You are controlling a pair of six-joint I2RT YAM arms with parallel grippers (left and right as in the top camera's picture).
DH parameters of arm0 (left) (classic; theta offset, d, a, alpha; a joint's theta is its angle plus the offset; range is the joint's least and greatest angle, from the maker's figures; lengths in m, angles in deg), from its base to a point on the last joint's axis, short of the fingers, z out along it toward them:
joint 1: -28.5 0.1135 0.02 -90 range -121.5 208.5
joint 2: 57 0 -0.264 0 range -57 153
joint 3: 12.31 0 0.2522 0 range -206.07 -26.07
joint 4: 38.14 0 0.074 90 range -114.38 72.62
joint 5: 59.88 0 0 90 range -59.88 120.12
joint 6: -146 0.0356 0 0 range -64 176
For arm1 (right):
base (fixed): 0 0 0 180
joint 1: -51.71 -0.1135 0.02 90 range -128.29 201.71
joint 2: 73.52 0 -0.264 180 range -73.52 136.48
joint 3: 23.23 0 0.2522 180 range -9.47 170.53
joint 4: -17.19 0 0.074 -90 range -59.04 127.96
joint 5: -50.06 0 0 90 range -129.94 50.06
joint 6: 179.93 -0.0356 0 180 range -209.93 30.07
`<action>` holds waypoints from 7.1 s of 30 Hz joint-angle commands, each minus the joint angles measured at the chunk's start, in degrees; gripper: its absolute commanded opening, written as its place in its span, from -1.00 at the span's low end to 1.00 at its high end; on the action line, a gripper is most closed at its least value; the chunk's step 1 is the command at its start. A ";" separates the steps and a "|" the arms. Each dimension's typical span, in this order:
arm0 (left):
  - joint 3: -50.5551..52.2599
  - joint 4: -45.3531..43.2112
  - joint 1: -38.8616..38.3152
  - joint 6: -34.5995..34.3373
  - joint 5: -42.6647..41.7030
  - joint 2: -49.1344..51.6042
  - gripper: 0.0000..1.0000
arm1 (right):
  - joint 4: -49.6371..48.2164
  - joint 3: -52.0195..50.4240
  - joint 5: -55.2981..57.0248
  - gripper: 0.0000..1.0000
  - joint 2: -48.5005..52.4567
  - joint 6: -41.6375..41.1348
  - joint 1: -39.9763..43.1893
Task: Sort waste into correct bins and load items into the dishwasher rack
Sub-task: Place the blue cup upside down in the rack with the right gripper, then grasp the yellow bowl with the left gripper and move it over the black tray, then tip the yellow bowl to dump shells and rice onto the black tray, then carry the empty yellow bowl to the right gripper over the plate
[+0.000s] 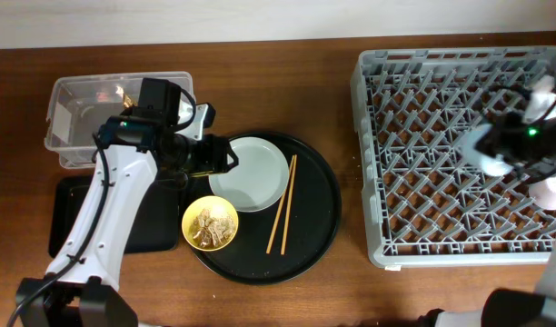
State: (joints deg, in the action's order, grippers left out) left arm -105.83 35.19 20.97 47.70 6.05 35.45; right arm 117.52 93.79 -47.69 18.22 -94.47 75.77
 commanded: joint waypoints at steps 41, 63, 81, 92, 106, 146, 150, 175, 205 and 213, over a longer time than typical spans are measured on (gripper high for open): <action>0.13 12.59 -0.63 0.02 13.88 -1.09 0.42 | 2.10 -0.96 -6.80 0.73 4.37 3.61 -33.42; 26.93 -22.14 -17.25 -15.04 23.91 -1.01 0.21 | 3.04 -1.49 -3.56 0.82 4.42 3.67 -34.16; 27.89 -19.50 -18.36 -15.06 23.43 0.44 -0.98 | 3.67 -1.49 -3.56 0.83 4.42 3.67 -34.16; 16.79 -8.46 -12.74 -14.56 23.87 -7.43 -0.99 | 4.15 -1.49 -2.03 0.85 4.42 3.89 -34.16; 16.83 -8.26 33.44 15.76 -27.52 0.94 -0.99 | 4.17 -1.49 -1.84 0.86 4.42 4.31 -34.16; 16.83 -1.81 50.84 26.29 -55.19 10.73 -1.00 | 5.20 -1.49 -1.62 0.86 4.42 4.31 -34.16; 16.83 -1.75 50.56 29.22 -58.69 10.73 -0.99 | 5.40 -1.49 -1.62 0.87 4.42 4.31 -34.16; 16.83 2.49 45.62 31.12 -60.17 9.16 -0.99 | 6.27 -1.49 -1.62 0.87 4.42 4.31 -34.16; 8.90 -24.11 -21.62 -0.07 16.09 8.66 -0.13 | 9.42 -1.49 11.02 0.90 4.42 -3.30 -31.47; 3.43 -3.32 -10.51 -1.51 16.61 -4.42 0.15 | -1.99 -1.49 -4.13 0.93 4.42 -3.26 -32.13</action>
State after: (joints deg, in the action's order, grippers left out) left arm -100.83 27.35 5.19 47.05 21.96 38.66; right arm 119.16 92.33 -42.16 22.33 -97.44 44.18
